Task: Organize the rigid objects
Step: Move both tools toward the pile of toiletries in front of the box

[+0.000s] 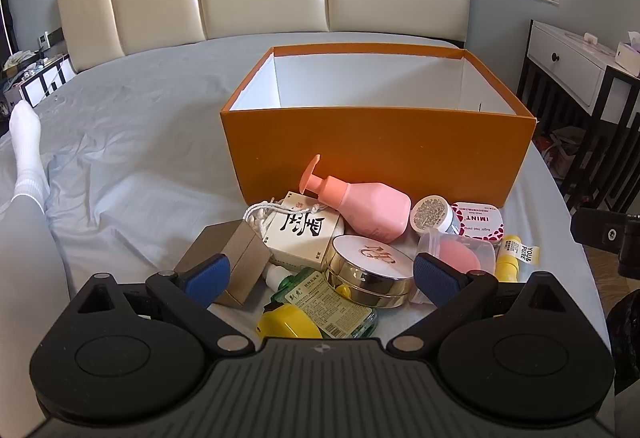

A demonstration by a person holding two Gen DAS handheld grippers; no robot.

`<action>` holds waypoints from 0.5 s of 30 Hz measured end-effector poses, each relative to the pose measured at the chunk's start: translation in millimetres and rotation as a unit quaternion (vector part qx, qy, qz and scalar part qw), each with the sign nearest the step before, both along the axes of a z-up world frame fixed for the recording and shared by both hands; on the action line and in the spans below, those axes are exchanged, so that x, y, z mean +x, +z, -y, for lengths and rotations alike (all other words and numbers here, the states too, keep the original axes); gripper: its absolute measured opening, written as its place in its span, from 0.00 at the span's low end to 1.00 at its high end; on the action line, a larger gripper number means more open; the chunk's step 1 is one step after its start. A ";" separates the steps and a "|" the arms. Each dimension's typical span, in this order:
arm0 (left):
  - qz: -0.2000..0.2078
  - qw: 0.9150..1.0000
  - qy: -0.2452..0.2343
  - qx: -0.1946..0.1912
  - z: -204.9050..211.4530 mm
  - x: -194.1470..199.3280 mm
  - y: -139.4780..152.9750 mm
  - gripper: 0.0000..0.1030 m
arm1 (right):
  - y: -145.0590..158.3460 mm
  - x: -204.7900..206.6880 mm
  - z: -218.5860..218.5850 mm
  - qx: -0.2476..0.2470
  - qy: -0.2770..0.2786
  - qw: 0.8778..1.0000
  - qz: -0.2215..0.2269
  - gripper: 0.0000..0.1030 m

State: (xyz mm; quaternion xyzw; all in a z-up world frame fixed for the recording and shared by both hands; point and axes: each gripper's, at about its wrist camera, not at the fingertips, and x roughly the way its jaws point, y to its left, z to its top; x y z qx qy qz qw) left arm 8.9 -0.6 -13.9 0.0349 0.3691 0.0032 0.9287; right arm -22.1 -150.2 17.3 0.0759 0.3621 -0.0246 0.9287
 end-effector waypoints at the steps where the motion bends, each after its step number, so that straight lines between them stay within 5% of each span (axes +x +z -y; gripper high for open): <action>1: 0.000 1.000 0.000 0.000 0.0 -0.3 0.1 1.00 | 0.0 -0.3 -0.1 0.000 0.000 1.000 0.000 0.98; 15: 0.001 1.000 0.001 -0.002 1.5 -0.4 1.9 1.00 | 0.3 0.7 2.3 0.004 -0.004 1.000 -0.006 0.98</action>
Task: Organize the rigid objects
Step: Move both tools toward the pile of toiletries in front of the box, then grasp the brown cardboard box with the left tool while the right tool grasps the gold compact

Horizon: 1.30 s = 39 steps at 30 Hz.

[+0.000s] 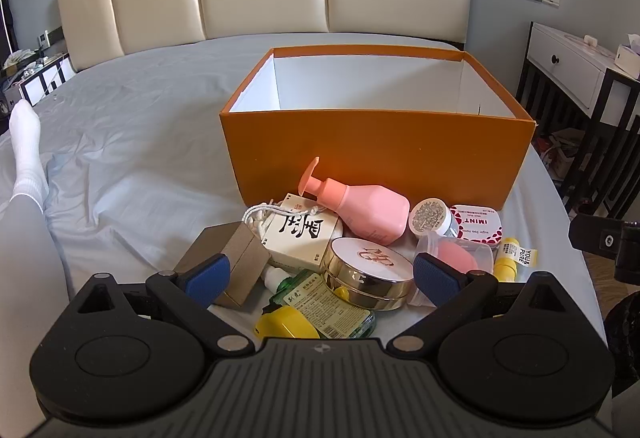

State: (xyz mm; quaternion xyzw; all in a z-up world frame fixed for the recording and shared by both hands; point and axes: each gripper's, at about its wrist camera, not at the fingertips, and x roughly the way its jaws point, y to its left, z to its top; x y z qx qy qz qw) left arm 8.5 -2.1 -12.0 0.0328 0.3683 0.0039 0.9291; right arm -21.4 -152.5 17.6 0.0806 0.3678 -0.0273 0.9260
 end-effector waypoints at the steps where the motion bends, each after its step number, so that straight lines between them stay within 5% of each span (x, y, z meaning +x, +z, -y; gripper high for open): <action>1: 0.001 1.000 0.000 0.000 0.1 0.3 0.3 1.00 | -0.2 0.3 -0.2 0.000 0.000 1.000 -0.001 0.98; 12: 0.005 1.000 -0.005 -0.014 -5.3 -1.2 1.4 1.00 | -2.1 2.0 -1.3 0.000 0.003 1.000 -0.008 0.98; 20: -0.009 0.996 -0.060 -0.061 -15.7 0.0 1.2 1.00 | -5.4 6.2 -10.8 -0.003 0.031 0.999 -0.017 0.97; 23: -0.023 0.996 -0.058 -0.057 -22.6 4.2 -1.7 0.88 | -7.9 10.8 -15.9 -0.001 0.043 0.999 -0.026 0.97; 33: -0.116 0.987 -0.019 -0.113 -61.1 15.4 -18.4 0.82 | -21.1 29.2 -53.3 -0.017 0.137 0.988 -0.072 0.62; 39: -0.113 0.991 0.002 -0.069 -77.7 27.3 -18.9 0.81 | -20.2 41.9 -91.0 -0.050 0.214 0.974 -0.058 0.59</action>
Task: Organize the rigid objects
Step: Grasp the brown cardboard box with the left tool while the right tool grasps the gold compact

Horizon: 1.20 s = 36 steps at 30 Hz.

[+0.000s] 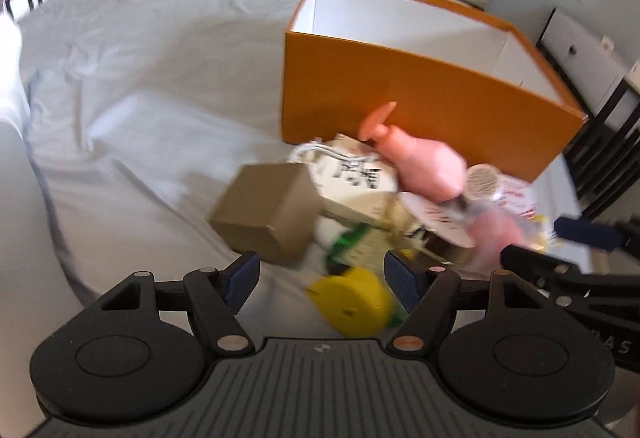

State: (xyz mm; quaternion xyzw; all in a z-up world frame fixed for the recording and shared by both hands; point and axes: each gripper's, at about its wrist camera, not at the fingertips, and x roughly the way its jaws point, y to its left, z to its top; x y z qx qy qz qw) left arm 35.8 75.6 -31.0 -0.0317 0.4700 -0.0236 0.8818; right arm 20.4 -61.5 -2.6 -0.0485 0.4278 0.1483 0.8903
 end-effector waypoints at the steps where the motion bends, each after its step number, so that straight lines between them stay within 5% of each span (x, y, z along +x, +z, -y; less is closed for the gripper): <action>1: 0.002 1.000 -0.007 0.013 -1.1 1.6 -0.6 0.80 | -0.4 2.3 -5.2 -0.005 0.008 1.000 0.002 0.58; 5: 0.012 0.996 -0.040 0.076 2.1 6.1 -3.2 0.80 | -5.0 10.8 -26.1 -0.026 0.043 0.999 0.003 0.54; 9: -0.007 0.995 -0.067 0.075 -1.4 15.3 -11.2 0.79 | -12.0 18.6 -44.9 -0.044 0.077 0.996 -0.005 0.51; 17: 0.009 0.981 -0.137 0.139 7.2 22.7 -20.1 0.86 | -35.5 25.5 -65.3 -0.100 0.131 0.986 -0.015 0.52; 24: 0.011 0.957 -0.199 0.212 20.1 33.1 -27.6 0.89 | -42.0 29.3 -73.2 -0.114 0.158 0.981 -0.008 0.58; 27: -0.018 0.937 -0.224 0.268 25.3 39.0 -42.9 0.88 | -43.5 35.6 -73.5 -0.106 0.148 0.983 -0.013 0.66; 29: -0.024 0.931 -0.229 0.283 28.2 36.7 -53.9 0.85 | -44.7 40.8 -72.7 -0.093 0.142 0.985 -0.023 0.66; 31: -0.012 0.930 -0.225 0.291 30.2 32.4 -56.4 0.83 | -45.0 43.9 -70.9 -0.080 0.138 0.987 -0.033 0.65; 36: 0.006 0.944 -0.198 0.265 23.9 32.1 -44.6 0.80 | -41.1 42.2 -65.0 -0.074 0.135 0.987 -0.035 0.54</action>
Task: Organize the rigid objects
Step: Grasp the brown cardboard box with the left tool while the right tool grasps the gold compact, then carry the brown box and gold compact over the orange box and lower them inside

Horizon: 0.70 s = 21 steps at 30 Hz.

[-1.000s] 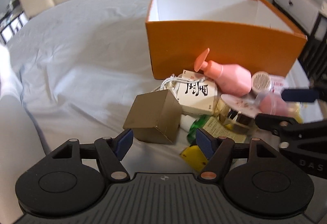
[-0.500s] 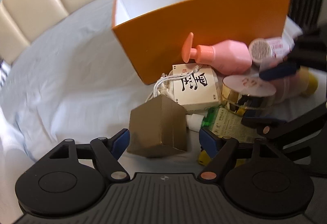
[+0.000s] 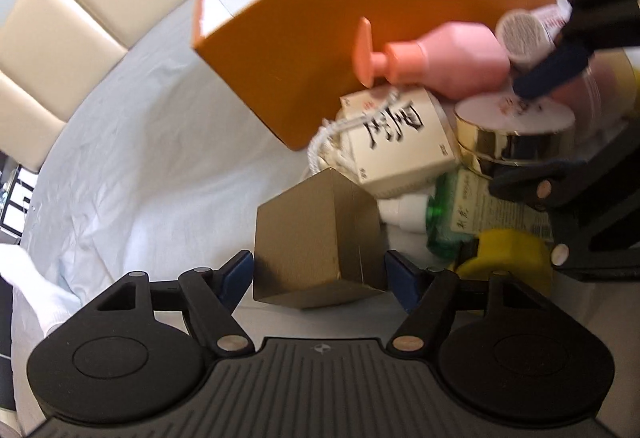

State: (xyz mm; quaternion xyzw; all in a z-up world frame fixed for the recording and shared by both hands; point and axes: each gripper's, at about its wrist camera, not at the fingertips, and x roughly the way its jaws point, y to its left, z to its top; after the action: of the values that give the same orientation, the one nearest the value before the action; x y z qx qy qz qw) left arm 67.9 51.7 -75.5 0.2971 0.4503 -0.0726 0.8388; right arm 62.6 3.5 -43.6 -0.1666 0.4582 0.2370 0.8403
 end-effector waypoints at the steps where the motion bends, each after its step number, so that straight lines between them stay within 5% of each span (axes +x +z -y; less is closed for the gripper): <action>1: 0.006 1.000 0.003 -0.003 -0.5 -0.9 2.7 0.80 | 1.2 -0.6 0.9 0.001 0.000 1.000 -0.001 0.52; 6: 0.020 0.998 0.027 -0.048 -7.1 -5.6 17.2 0.79 | 10.7 -6.0 8.8 0.012 -0.013 1.000 0.008 0.41; 8: 0.014 0.995 0.042 -0.088 -14.1 -5.9 25.1 0.69 | 15.7 -5.6 12.9 0.023 -0.024 0.999 0.011 0.37; 9: 0.011 0.993 0.055 -0.106 -18.0 -5.7 29.9 0.60 | 17.7 -4.8 15.3 0.032 -0.031 0.999 0.011 0.35; 15: -0.010 0.971 0.115 -0.211 -34.5 -11.7 51.2 0.53 | 33.8 -4.6 34.4 0.115 -0.071 0.991 -0.013 0.30; 21: -0.009 0.975 0.138 -0.174 -31.7 -14.1 42.2 0.53 | 27.2 -1.1 42.3 0.096 -0.117 0.988 -0.035 0.29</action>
State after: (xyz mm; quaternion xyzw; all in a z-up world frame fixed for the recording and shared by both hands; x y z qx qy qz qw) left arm 53.8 83.4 -33.3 0.0810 0.4745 -0.0362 0.8758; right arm 61.5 -38.7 -16.5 -0.0215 0.4792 0.1854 0.8577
